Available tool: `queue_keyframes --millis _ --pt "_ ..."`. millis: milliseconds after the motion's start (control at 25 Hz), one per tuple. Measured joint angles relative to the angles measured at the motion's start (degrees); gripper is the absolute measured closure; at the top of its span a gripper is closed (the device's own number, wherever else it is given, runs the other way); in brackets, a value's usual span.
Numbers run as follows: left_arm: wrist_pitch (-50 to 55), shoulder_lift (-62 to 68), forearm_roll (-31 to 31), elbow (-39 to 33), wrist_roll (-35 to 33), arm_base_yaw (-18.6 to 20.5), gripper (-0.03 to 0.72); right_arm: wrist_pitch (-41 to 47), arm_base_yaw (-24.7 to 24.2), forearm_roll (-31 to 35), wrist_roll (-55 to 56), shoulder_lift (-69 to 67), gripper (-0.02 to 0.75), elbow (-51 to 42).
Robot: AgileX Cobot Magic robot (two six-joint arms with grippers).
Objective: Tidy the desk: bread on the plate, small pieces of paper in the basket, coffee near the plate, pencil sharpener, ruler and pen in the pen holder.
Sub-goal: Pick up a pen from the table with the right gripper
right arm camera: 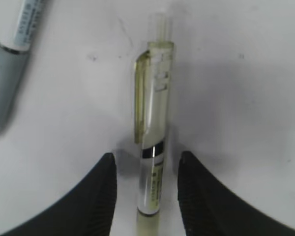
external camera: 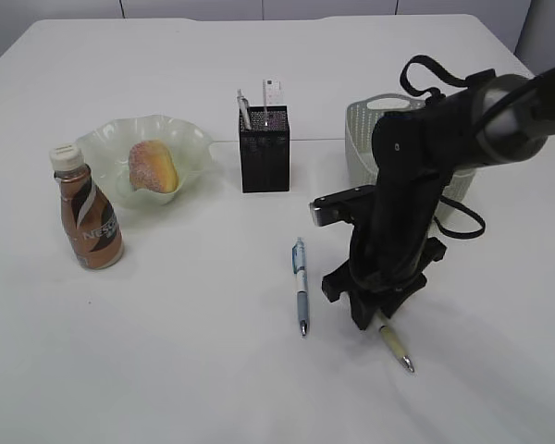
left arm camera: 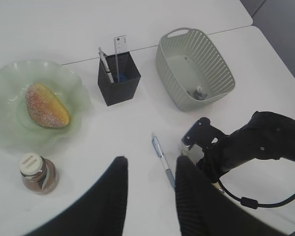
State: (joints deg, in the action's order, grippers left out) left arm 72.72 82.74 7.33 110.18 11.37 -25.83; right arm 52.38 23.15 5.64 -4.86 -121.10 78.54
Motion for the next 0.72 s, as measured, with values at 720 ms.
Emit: queue_keyframes --millis 720 --pt "0.0 0.0 0.0 0.0 0.0 0.0 0.449 1.1 0.0 -1.1 0.0 -1.0 0.51 0.7"
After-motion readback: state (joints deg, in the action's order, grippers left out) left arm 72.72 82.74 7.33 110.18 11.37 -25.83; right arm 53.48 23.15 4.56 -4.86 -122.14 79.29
